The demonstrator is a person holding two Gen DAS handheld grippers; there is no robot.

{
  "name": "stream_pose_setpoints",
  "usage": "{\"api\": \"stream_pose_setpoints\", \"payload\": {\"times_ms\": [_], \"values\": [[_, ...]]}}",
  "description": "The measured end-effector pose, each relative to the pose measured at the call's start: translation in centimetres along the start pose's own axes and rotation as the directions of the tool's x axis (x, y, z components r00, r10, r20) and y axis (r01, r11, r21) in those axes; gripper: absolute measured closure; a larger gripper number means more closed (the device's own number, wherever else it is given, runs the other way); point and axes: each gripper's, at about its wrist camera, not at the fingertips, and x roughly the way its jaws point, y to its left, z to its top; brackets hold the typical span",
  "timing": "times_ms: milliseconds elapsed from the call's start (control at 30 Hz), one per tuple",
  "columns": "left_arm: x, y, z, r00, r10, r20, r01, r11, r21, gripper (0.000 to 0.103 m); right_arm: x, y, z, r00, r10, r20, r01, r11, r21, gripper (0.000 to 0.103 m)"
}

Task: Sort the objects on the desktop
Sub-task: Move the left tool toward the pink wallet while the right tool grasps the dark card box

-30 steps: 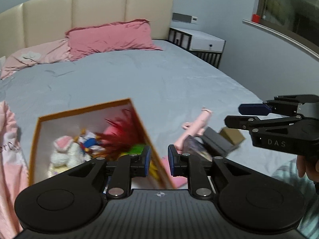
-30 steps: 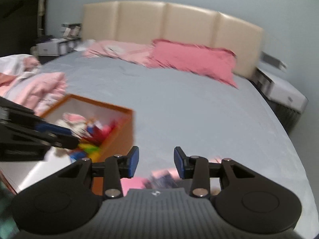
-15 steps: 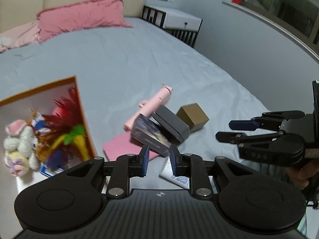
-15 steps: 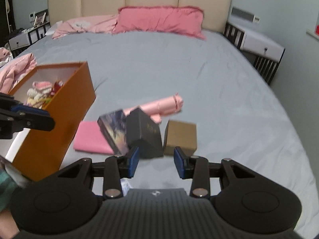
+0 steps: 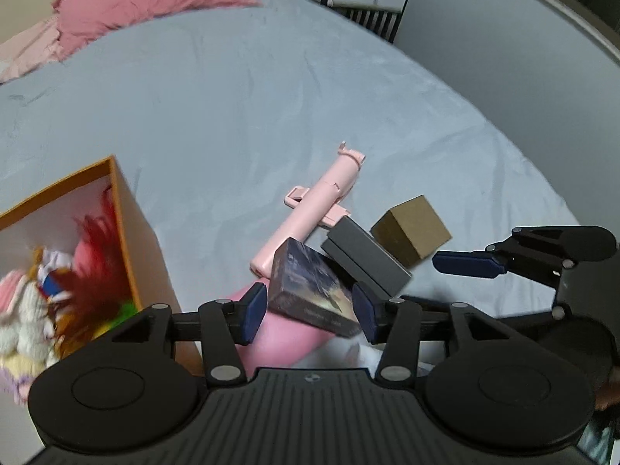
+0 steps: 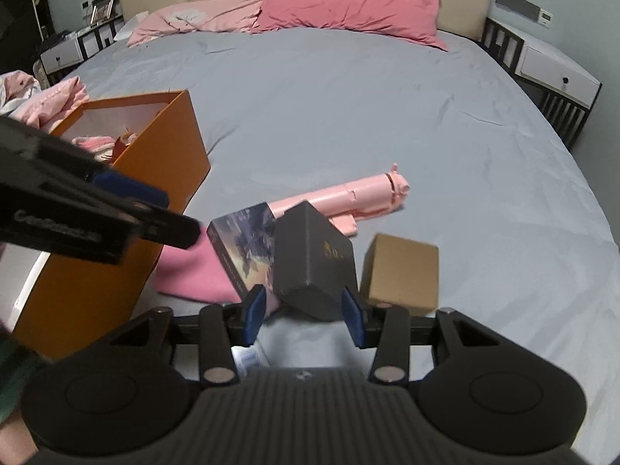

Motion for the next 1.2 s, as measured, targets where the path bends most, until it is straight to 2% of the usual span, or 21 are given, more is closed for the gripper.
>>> {"api": "stream_pose_setpoints", "payload": {"times_ms": [167, 300, 433, 600, 700, 800, 967, 1100, 1200], "values": [[2.6, 0.5, 1.6, 0.997, 0.025, -0.076, -0.025, 1.0, 0.009, 0.046, 0.9, 0.3, 0.6, 0.999, 0.045, 0.007, -0.045, 0.999, 0.001, 0.058], [2.2, 0.7, 2.0, 0.996, 0.056, -0.066, -0.055, 0.998, 0.024, 0.046, 0.5, 0.9, 1.1, 0.995, 0.097, 0.038, -0.097, 0.995, -0.008, 0.058], [1.6, 1.8, 2.0, 0.993, 0.071, -0.095, -0.074, 0.997, -0.021, 0.046, 1.6, 2.4, 2.0, 0.986, 0.163, 0.027, -0.162, 0.986, -0.044, 0.058], [0.9, 2.3, 1.2, 0.994, 0.066, -0.083, -0.07, 0.996, -0.048, 0.046, 4.2, 4.2, 2.7, 0.989, 0.15, -0.007, -0.15, 0.985, -0.082, 0.058], [1.2, 2.6, 1.1, 0.993, 0.07, -0.09, -0.077, 0.994, -0.072, 0.047, 5.5, 4.8, 2.7, 0.994, 0.105, -0.018, -0.106, 0.989, -0.101, 0.057], [1.3, 3.2, 1.0, 0.992, 0.083, -0.095, -0.092, 0.991, -0.099, 0.047, 6.4, 5.1, 2.4, 0.997, 0.076, -0.02, -0.078, 0.991, -0.105, 0.047], [1.2, 3.5, 1.1, 0.993, 0.06, -0.098, -0.074, 0.988, -0.139, 0.047, 7.1, 4.6, 2.1, 1.0, 0.021, -0.023, -0.023, 0.995, -0.093, 0.046], [1.3, 3.2, 0.8, 0.992, 0.063, -0.105, -0.08, 0.984, -0.162, 0.047, 5.4, 3.7, 1.9, 0.999, 0.028, 0.018, -0.026, 0.998, -0.059, 0.066], [1.4, 2.6, 0.5, 0.991, 0.079, -0.107, -0.098, 0.977, -0.188, 0.047, 3.9, 1.9, 1.7, 0.999, 0.029, 0.041, -0.03, 0.999, 0.014, 0.072]]}}
